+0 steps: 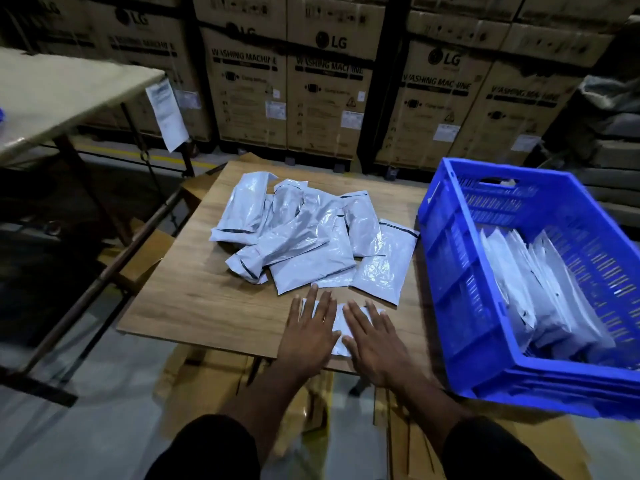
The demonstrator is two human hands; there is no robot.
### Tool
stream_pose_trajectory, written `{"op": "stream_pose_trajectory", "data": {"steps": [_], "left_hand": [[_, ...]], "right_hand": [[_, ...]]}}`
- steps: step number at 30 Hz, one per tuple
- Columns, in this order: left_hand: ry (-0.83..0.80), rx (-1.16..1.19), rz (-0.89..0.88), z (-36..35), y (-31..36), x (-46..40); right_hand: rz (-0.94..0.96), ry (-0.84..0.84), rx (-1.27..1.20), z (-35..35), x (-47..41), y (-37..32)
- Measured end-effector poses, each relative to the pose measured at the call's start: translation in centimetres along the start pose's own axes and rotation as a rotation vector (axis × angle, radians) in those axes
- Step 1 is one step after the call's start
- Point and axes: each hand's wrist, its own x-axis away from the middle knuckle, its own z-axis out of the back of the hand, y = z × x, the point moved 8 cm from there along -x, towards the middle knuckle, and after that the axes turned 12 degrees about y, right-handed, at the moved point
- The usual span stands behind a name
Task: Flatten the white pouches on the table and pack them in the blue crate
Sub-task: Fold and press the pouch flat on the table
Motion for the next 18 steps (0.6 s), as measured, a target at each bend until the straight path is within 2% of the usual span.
{"op": "stream_pose_trajectory", "data": {"steps": [3,7,11,16,18], "left_hand": [[-0.065,-0.029,-0.006,-0.8,0.6,0.3],[-0.072,0.059,0.000,-1.4,0.4,0.9],[-0.143,0.083,0.018,-1.6,-0.2,1.0],[-0.128,0.083,0.026,-2.2,-1.0,0.8],[-0.091,0.096,0.004,-2.0,-0.8,0.8]], "right_hand": [[-0.017,-0.049,0.025,0.1,-0.6,0.0],[0.040,-0.064,0.070,0.5,-0.4,-1.5],[0.050,-0.088,0.009,0.6,-0.5,-2.2],[0.042,-0.056,-0.020,0.2,-1.1,-2.1],[0.029,-0.095,-0.053,-0.2,-1.3,-2.4]]}}
